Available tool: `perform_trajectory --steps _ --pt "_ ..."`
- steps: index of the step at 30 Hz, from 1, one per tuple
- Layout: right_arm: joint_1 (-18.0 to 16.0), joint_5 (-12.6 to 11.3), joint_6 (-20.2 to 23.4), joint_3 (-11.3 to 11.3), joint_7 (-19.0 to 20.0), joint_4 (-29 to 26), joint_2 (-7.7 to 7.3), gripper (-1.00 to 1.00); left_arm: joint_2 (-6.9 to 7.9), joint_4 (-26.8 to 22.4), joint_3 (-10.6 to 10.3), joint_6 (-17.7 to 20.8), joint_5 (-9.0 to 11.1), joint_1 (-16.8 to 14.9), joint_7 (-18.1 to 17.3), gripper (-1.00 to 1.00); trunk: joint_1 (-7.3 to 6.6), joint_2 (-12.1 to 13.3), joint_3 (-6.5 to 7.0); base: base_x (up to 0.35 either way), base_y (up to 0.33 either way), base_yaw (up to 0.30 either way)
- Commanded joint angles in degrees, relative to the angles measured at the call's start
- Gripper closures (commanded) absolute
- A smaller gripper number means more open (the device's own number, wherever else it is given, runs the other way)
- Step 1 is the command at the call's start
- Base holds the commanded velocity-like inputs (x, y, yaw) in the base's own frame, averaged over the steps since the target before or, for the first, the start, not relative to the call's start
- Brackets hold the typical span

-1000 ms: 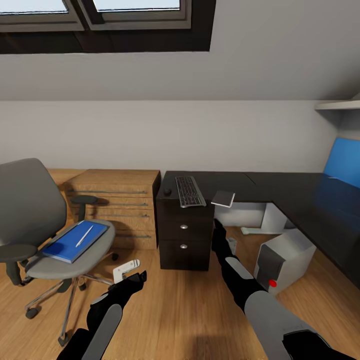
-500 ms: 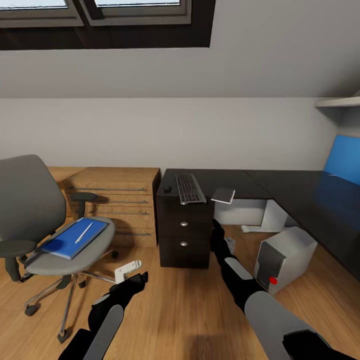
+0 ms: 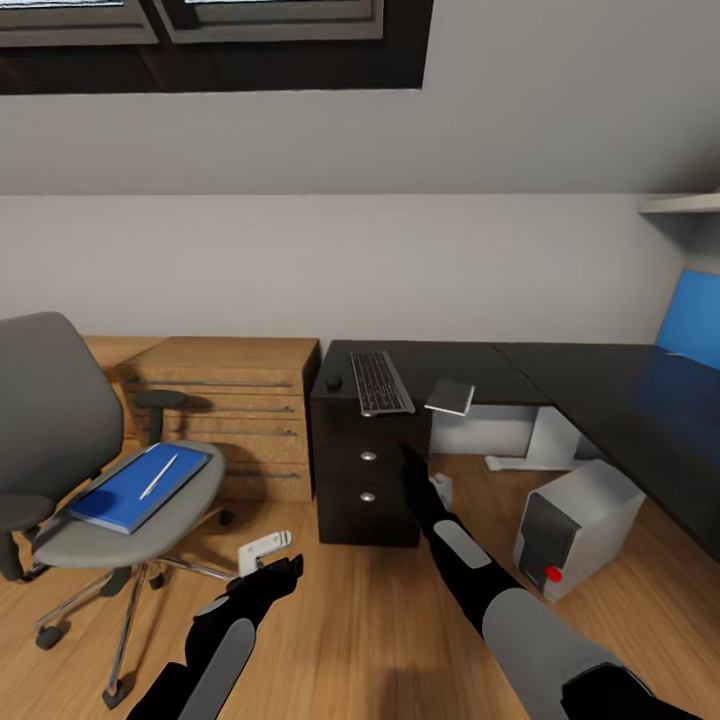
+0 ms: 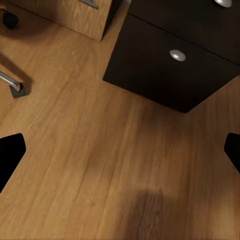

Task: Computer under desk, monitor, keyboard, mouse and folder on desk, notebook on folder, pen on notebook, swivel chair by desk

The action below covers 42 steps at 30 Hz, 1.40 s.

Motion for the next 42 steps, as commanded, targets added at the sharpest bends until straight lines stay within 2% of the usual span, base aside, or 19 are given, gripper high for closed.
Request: perform_trajectory --steps 1,42 --pt "-0.06 -0.57 -0.44 0.67 0.22 0.07 -0.04 -1.00 0.03 -0.06 -0.11 0.11 0.45 -0.05 0.52 -1.00 0.01 -0.03 -0.06 0.122 0.000 0.000" --pt "-0.06 -0.61 -0.45 0.50 -0.18 0.07 -0.21 -1.00 0.11 -0.05 -0.91 0.08 0.44 -0.05 0.56 -1.00 0.01 -0.03 -0.06 0.190 0.000 0.000"
